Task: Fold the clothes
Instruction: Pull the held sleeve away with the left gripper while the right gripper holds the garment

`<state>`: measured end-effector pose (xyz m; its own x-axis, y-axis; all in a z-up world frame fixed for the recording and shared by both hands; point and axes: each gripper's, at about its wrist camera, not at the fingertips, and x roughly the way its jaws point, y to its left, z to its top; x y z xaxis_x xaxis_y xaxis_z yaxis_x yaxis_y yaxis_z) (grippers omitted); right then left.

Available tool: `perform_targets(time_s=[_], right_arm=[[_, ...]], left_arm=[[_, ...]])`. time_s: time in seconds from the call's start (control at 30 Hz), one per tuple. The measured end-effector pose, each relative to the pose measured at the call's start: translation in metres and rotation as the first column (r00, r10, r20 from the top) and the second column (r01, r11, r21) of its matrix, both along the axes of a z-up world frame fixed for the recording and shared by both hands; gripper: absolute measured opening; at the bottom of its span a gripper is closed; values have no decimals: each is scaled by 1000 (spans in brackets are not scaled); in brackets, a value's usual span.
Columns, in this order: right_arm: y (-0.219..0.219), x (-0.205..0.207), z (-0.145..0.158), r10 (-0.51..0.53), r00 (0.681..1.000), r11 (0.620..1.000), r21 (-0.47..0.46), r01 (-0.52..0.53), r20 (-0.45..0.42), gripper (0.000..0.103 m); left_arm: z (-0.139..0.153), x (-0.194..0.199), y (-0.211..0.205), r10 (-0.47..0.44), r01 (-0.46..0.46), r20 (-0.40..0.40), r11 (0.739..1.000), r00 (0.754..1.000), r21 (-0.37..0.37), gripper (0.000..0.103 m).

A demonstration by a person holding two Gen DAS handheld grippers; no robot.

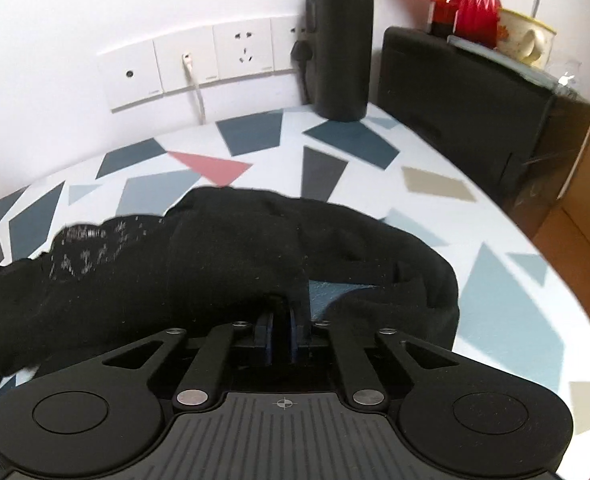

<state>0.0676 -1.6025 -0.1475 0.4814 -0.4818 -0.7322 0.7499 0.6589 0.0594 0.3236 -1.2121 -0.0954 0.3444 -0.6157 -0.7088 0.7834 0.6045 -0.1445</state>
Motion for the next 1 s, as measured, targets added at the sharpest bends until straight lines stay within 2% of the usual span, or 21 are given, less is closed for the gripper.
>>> perform_targets(time_s=[0.07, 0.17, 0.23, 0.4, 0.6, 0.7, 0.77, 0.83, 0.9, 0.93, 0.97, 1.0], right_arm=[[10, -3, 4, 41, 999, 999, -30, -41, 1, 30], [30, -5, 8, 112, 994, 991, -73, -112, -7, 39], [42, -7, 8, 148, 989, 987, -67, -148, -1, 46], [57, -6, -1, 202, 979, 979, 2, -202, 3, 45], [81, 8, -3, 293, 956, 956, 25, -293, 21, 45], [95, 19, 0, 354, 935, 934, 29, -355, 34, 48], [104, 26, 0, 387, 921, 921, 39, -389, 38, 57], [112, 32, -5, 425, 905, 903, 49, -426, 27, 60], [119, 39, -13, 453, 892, 891, 48, -451, -14, 57], [121, 40, -16, 467, 884, 884, 46, -466, -27, 50], [121, 39, -17, 480, 877, 877, 50, -479, -27, 31], [119, 38, -17, 488, 873, 872, 59, -486, -22, 19]], left_arm=[[1, 15, -4, 50, -50, 25, 999, 998, -1, 4], [6, 37, -4, 126, -126, 62, 992, 990, -10, 4], [12, 53, 0, 194, -192, 77, 981, 978, -28, 4], [15, 84, 13, 323, -321, 116, 946, 939, -40, 4], [5, 98, 19, 387, -391, 159, 920, 908, -8, 4], [-4, 99, 22, 392, -398, 149, 917, 908, 13, 4], [-11, 95, 23, 384, -392, 151, 919, 911, 32, 4], [-16, 93, 25, 385, -394, 143, 918, 912, 40, 4], [-20, 92, 28, 401, -408, 130, 912, 907, 37, 4], [-20, 92, 30, 407, -414, 127, 910, 905, 34, 4], [-19, 92, 32, 412, -418, 128, 908, 902, 31, 4], [-18, 92, 34, 416, -423, 128, 906, 900, 27, 4]])
